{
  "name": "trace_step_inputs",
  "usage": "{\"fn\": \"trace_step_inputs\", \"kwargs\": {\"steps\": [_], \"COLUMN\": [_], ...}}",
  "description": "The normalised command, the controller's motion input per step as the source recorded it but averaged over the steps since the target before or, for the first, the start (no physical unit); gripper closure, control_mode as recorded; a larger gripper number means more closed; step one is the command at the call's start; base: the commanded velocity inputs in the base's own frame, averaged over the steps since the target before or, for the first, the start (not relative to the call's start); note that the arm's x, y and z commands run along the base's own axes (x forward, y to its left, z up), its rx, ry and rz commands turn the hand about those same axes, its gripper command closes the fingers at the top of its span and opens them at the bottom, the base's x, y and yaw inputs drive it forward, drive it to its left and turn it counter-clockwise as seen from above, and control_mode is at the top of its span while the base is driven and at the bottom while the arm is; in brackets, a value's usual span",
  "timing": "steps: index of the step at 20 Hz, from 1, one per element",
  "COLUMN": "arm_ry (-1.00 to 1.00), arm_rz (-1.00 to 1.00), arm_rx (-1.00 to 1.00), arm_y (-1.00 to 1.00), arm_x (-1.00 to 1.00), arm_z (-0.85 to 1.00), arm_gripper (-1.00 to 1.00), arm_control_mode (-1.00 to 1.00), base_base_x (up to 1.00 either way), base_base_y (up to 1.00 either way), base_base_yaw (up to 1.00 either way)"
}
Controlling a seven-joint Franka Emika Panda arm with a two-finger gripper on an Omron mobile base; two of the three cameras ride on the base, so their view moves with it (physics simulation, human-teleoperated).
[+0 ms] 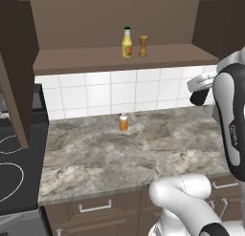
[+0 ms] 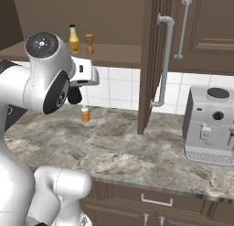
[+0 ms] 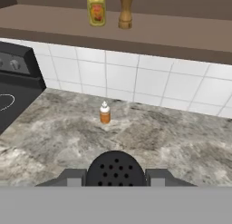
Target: There are various items on the counter. Only move the condiments/shakers into the cabinet.
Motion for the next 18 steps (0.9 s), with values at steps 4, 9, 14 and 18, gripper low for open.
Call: {"fn": "trace_step_inputs", "kwargs": {"steps": [4, 9, 14, 18], "arm_ry": [-0.3, -0.42, -0.2, 0.02], "arm_rz": [-0.05, -0.07, -0.08, 0.0], "arm_rx": [0.0, 0.0, 0.0, 0.02], "arm_y": [-0.01, -0.08, -0.01, -0.05], "arm_x": [-0.09, -0.04, 0.01, 0.14], "arm_z": [0.19, 0.28, 0.17, 0.14], "arm_gripper": [1.0, 1.0, 1.0, 1.0], "arm_control_mode": [-1.0, -1.0, -1.0, -1.0], "base_base_x": [0.0, 0.0, 0.0, 0.0], "base_base_y": [0.0, 0.0, 0.0, 0.0], "base_base_yaw": [0.0, 0.0, 0.0, 0.0]}}
